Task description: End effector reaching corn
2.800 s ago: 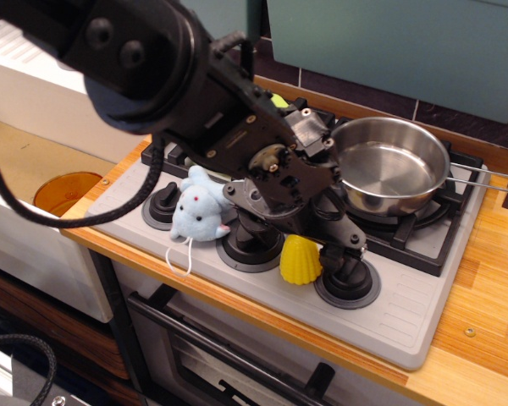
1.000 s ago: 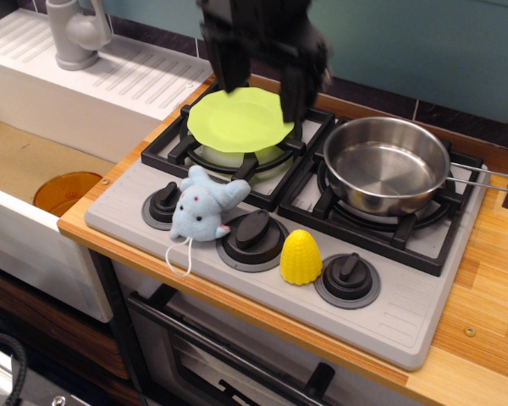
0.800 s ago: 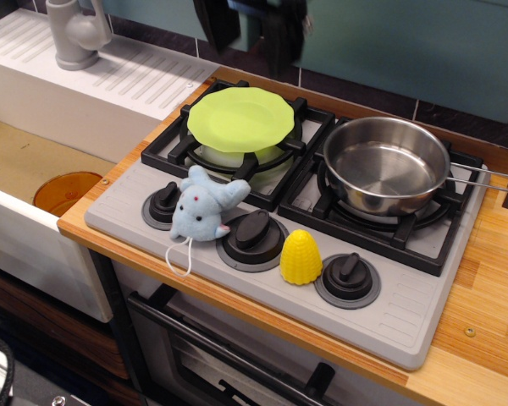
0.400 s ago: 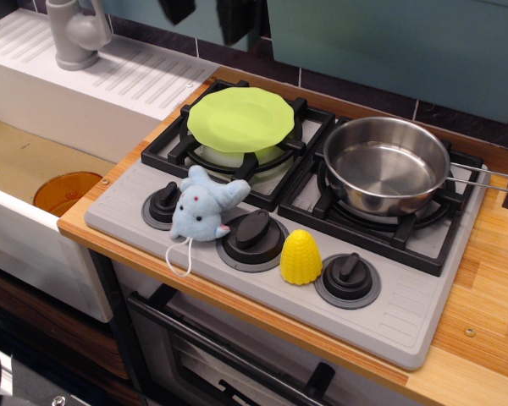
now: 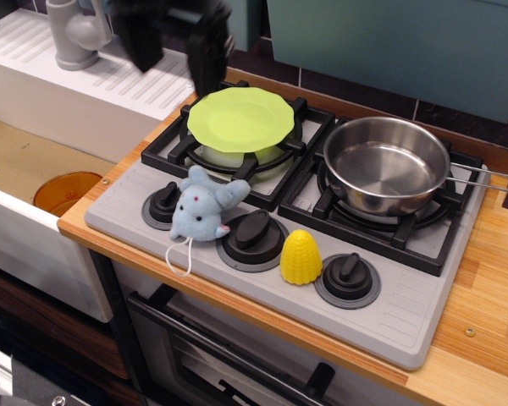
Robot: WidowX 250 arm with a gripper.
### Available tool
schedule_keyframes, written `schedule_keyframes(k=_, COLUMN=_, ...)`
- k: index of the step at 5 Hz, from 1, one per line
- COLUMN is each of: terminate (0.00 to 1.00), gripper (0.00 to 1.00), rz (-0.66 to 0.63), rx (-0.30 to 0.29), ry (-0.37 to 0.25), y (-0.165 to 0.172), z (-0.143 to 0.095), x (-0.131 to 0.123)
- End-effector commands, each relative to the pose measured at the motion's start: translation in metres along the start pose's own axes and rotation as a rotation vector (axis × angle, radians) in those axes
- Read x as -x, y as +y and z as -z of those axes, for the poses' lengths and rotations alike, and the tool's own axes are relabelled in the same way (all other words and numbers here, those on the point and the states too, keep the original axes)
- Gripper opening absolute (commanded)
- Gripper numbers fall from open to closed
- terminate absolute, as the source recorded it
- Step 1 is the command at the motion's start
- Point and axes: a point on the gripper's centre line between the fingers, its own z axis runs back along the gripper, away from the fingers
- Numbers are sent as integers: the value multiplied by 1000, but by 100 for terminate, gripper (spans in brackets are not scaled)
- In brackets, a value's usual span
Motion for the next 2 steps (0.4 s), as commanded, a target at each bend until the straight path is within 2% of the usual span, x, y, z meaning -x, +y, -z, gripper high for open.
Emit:
schedule_keyframes(k=1, terminate=0, gripper=100, rz=-6, rx=-36, ry=-57, y=-4, z=-10, x=4)
schedule_keyframes(k=2, terminate=100, gripper=100, rz=-6, rx=-36, ry=-57, y=-4, z=-10, x=4)
